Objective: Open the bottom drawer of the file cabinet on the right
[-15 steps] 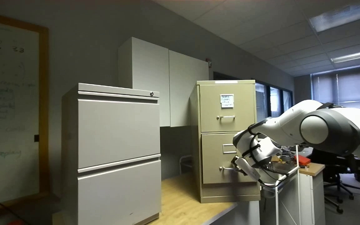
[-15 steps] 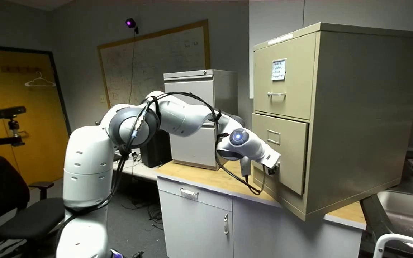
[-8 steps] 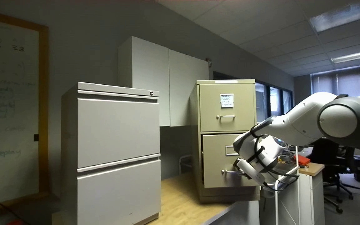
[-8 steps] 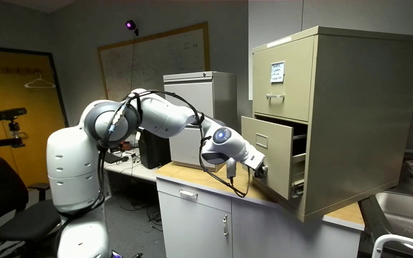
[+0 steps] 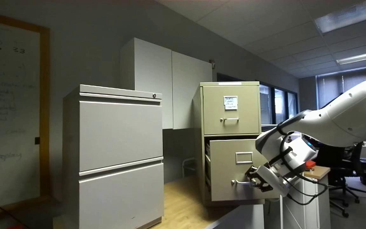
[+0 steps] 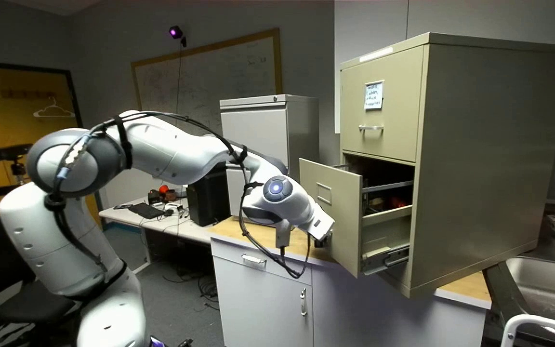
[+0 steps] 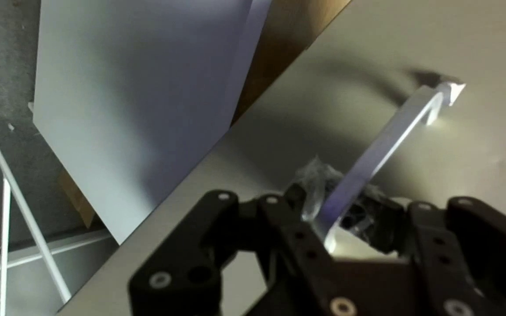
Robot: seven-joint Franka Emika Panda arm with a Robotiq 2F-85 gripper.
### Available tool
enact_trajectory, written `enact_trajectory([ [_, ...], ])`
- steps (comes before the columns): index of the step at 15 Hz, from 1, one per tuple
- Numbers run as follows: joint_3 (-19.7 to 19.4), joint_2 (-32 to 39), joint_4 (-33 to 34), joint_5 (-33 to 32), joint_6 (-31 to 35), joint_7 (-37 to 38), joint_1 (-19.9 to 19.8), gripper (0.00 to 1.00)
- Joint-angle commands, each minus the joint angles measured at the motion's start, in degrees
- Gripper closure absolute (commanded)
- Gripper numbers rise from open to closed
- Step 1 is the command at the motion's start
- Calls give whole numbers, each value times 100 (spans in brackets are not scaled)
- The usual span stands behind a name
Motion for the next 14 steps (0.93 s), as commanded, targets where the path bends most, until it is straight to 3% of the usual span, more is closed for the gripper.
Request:
enact_trajectory([
  [1, -383, -1097, -1256, -20, -1222, -438, -46, 97],
  [2, -937, -1350, -1476, -323, -1445, -365, 368, 97],
  [7, -1711, -2620, -2397, -1288, -3118, -433, 170, 97],
  [8, -1854, -2780, -2438, -1484, -3483, -409, 123, 97],
  [9, -1851, -2309, -1858, -1465, -4127, -548, -113, 97],
  [10, -2019, -2499, -1948, -1606, -4453, -564, -100, 97],
  [11, -1404, -2506, -1946, -1592, -3389, -543, -510, 97],
  [12, -1315, -2537, -1939, -1754, -3553, -506, -585, 64],
  [14, -793, -2657, -1927, -1906, -3474, -173, -749, 59],
])
